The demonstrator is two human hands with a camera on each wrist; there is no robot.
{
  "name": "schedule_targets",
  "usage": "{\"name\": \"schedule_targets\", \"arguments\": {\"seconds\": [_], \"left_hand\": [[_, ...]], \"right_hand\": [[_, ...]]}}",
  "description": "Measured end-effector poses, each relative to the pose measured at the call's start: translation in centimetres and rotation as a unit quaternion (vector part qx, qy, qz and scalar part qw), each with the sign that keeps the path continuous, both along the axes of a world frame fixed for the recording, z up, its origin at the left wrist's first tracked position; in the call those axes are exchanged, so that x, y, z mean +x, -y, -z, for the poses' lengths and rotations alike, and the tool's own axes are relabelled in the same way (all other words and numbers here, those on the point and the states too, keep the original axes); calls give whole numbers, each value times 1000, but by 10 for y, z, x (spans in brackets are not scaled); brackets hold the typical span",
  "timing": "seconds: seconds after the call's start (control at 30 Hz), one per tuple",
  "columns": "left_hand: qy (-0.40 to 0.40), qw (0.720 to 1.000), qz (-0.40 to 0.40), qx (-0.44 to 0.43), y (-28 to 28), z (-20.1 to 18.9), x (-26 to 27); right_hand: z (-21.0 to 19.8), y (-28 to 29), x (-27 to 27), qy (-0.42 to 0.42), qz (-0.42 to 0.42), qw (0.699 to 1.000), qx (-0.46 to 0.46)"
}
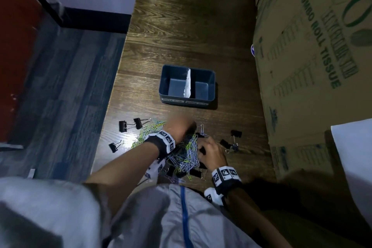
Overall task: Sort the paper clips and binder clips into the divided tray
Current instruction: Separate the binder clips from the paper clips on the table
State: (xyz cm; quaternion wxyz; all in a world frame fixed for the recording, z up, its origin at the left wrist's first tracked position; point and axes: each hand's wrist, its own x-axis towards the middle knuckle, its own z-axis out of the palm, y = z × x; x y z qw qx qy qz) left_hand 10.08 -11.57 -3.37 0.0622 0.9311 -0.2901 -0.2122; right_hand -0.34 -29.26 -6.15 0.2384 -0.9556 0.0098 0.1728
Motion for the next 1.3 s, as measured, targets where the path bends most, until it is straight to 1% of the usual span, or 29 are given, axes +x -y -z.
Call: {"name": "schedule_targets", "arguments": {"seconds": [0.07,0.13,0.2,0.23,0.3,0.4,0.47,0.53,0.6,0.7,0.77,0.87,0.93,1.0,1.07,1.17,1.23,1.3], "left_hand": [[7,999,37,28,5,3,4],[13,997,49,60,11,7,5],[7,997,32,67,16,11,4],[2,998,14,57,17,13,3],[-4,1000,-20,19,15,15,0],[14,998,-49,-37,8,21,-5],[12,993,-69,-92,5,21,-8],[-7,982,-101,-159,2,16,-10],[-27,964,-149,-218,-6,9,-11],[-23,942,-224,-248,-35,0,-9],[-1,934,-266,-239,-68,-6,-9],[26,921,-336,-194,-129,-9,-14],[27,913,-376,-156,-168,-5,-21],[6,913,-391,-119,-195,0,-28],[-26,916,-392,-88,-209,4,-34],[-51,915,-391,-86,-216,10,-39],[-49,916,-388,-87,-213,12,-41],[-26,924,-372,-80,-206,13,-43]], "right_hand": [[-7,9,4,-13,47,998,28],[-11,23,11,-8,108,993,37],[-10,42,19,13,166,986,22],[-9,51,21,16,188,982,5],[-7,65,26,6,202,979,-30],[-8,73,31,-13,163,984,-73],[-9,67,33,3,136,986,-93],[-7,55,34,16,107,991,-74],[-1,41,37,7,51,998,-34],[6,21,46,-57,-39,998,-4],[8,14,53,-76,-69,995,-14],[7,15,60,-63,-88,994,-28],[3,18,62,-43,-75,996,-29],[4,23,61,-33,-54,997,-36],[8,28,59,-17,-37,998,-46],[9,31,58,-5,-11,1000,-29],[6,31,61,0,19,1000,-10],[4,29,64,6,61,998,10]]}}
